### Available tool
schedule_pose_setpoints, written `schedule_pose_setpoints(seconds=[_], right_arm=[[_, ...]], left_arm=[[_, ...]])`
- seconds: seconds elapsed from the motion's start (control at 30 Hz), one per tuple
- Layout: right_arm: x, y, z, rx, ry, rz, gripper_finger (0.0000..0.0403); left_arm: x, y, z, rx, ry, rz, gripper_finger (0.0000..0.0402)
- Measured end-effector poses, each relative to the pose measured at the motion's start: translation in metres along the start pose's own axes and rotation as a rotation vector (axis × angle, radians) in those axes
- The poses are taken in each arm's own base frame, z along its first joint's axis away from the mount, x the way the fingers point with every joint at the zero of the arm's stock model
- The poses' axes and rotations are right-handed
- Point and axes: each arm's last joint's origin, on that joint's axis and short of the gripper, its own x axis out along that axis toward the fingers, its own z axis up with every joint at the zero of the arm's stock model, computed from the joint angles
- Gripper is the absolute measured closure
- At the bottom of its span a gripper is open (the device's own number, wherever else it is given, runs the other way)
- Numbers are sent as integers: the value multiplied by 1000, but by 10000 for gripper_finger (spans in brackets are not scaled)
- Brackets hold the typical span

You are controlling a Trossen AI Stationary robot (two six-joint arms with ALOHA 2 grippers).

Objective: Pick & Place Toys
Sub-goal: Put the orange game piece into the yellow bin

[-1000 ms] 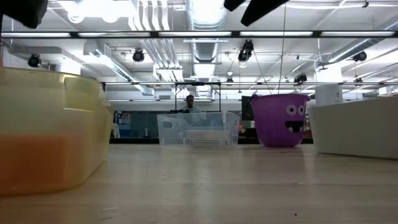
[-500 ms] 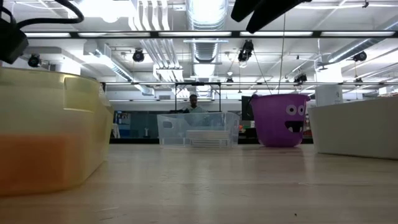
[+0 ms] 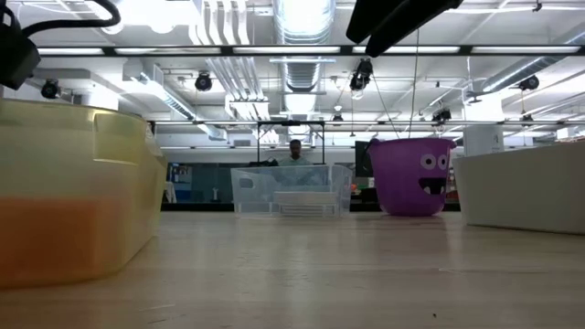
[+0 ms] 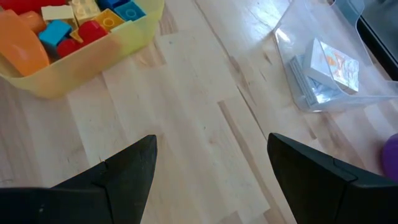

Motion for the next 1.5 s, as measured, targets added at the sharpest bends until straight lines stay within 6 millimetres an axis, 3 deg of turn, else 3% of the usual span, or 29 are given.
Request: schedule_pose_setpoints(seconds=[0.37, 0.8, 1.07, 1.5], right_arm=[[0, 0, 0, 0, 0, 0, 100], [0, 0, 0, -7, -1, 1, 100], [0, 0, 0, -6, -1, 2, 100], [0, 1, 0, -6, 13, 14, 100]], left_arm=[[-19, -1, 11, 6, -114, 5, 285], [-11, -1, 26, 107, -80, 20, 285], [-3, -7, 20, 107, 17, 30, 285], [-17, -9, -5, -52, 141, 89, 285]])
